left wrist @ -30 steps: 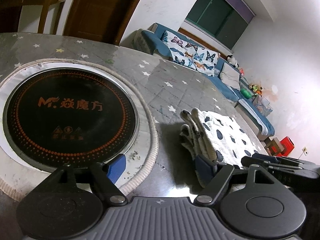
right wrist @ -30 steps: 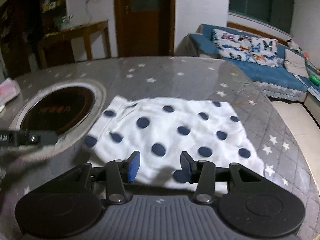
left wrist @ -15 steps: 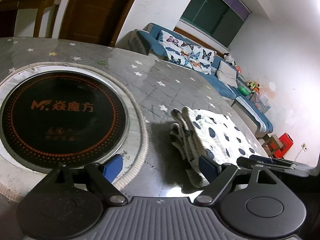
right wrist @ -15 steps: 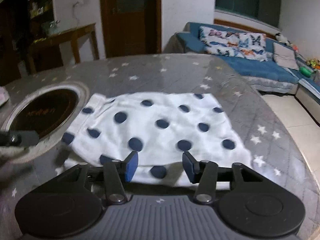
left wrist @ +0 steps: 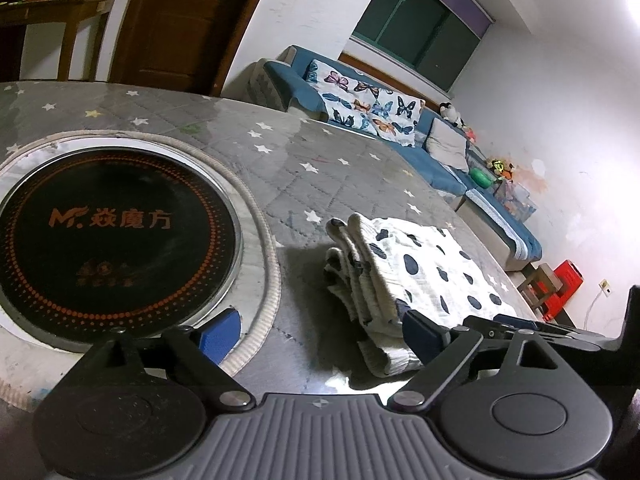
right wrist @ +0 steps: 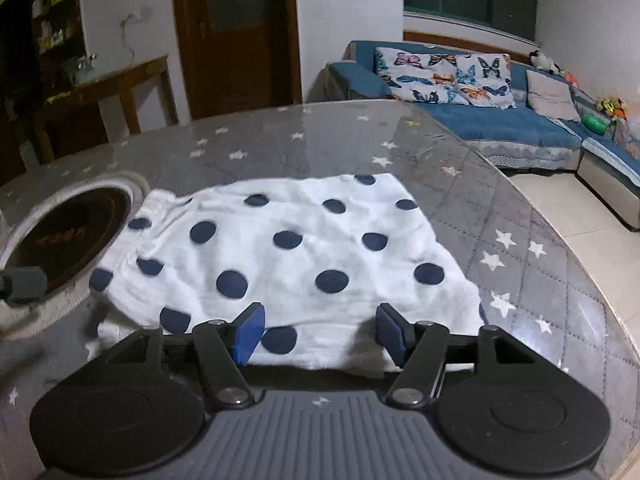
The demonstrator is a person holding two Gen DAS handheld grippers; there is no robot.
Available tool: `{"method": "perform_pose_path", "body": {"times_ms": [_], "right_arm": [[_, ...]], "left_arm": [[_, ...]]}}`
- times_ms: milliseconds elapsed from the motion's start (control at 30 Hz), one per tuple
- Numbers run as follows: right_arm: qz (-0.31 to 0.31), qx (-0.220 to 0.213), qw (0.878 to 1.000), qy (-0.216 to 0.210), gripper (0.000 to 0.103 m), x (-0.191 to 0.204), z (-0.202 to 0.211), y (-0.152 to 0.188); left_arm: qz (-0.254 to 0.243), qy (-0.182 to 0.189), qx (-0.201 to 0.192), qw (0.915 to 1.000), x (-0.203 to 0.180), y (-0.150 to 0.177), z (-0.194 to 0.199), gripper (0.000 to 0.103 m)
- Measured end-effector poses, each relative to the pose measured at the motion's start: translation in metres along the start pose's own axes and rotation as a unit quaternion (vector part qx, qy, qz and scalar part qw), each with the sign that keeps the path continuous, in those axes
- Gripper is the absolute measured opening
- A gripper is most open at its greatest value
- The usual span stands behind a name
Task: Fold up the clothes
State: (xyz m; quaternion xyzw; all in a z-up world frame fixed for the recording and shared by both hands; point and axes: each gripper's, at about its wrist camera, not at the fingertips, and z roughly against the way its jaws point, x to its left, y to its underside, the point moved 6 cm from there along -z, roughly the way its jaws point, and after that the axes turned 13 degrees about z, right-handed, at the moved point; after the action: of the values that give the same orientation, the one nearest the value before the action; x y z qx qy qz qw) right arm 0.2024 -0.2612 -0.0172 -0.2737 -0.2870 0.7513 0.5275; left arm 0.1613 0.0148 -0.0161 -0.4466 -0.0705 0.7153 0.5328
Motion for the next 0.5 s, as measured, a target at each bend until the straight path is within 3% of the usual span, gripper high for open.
{"method": "perform_pose_path", "body": {"times_ms": [500], "right_arm": [[-0.012, -0.020, 0.999, -0.025, 0.101, 0.005, -0.012, 0.016]], "left_arm": [[-0.016, -0.007, 0.000, 0.9998, -0.009, 0.003, -0.005, 0.103]]}}
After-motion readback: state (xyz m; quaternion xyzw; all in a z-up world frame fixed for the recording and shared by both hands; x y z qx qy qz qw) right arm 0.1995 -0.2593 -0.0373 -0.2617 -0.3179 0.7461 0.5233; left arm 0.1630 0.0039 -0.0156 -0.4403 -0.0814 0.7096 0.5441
